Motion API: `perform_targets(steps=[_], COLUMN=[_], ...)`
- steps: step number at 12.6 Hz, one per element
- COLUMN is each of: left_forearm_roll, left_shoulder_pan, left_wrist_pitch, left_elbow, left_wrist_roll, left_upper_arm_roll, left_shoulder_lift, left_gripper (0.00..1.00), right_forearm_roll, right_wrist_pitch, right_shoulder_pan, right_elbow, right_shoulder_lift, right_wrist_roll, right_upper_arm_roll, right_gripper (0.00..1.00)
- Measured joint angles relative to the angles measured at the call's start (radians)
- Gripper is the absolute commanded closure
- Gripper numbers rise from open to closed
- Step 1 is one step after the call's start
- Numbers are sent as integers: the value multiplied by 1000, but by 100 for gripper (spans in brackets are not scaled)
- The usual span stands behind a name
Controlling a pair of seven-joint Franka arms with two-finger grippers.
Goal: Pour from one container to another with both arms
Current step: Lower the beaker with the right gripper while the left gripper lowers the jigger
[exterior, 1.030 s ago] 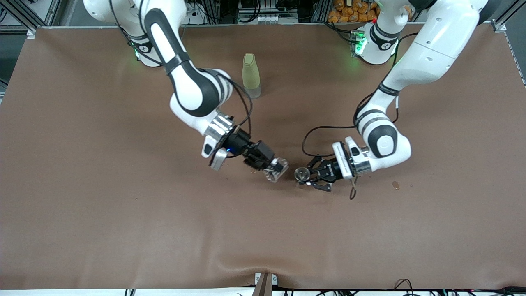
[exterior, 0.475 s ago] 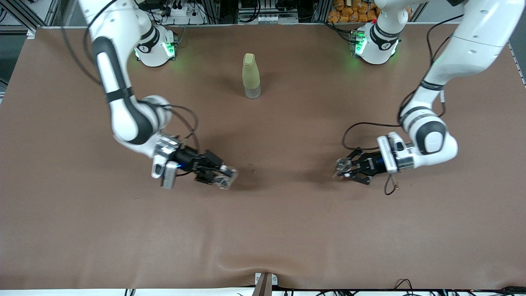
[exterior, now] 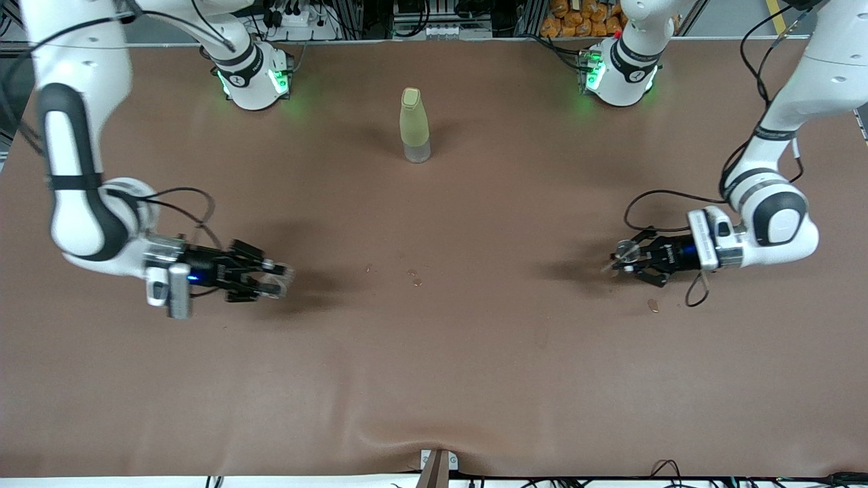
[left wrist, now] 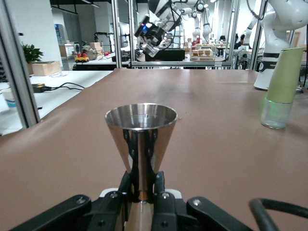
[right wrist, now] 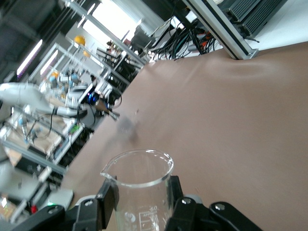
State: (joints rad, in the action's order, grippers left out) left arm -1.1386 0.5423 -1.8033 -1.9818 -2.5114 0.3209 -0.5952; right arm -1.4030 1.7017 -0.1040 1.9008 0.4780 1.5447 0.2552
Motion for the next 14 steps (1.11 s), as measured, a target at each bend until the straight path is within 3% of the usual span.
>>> perform_targets(steps=[2,4,8,14], left_forearm_roll=[33,47,75,75], left_shoulder_pan=[72,134,204,204], left_wrist_pitch=[16,26,27,24], left_elbow=[-11,-13,-5,21], left_wrist_roll=[0,0,0,0], left_upper_arm_roll=[-1,-2,-6,-39], left_shoulder_lift=[-19,-47,-112,-168], left_gripper=[100,100,100,100], right_forearm_roll=[123,189,203,205], right_wrist_pitch=[-34,-69,-106,-193], right_shoulder_pan=[85,167,290,406], right_elbow=[3,9,8,-132], right_shoulder_lift=[1,14,98,295], right_wrist_roll=[143,312,637,894], right_upper_arm_roll=[-1,-1,-3,-5], right_gripper=[84,83,82,78])
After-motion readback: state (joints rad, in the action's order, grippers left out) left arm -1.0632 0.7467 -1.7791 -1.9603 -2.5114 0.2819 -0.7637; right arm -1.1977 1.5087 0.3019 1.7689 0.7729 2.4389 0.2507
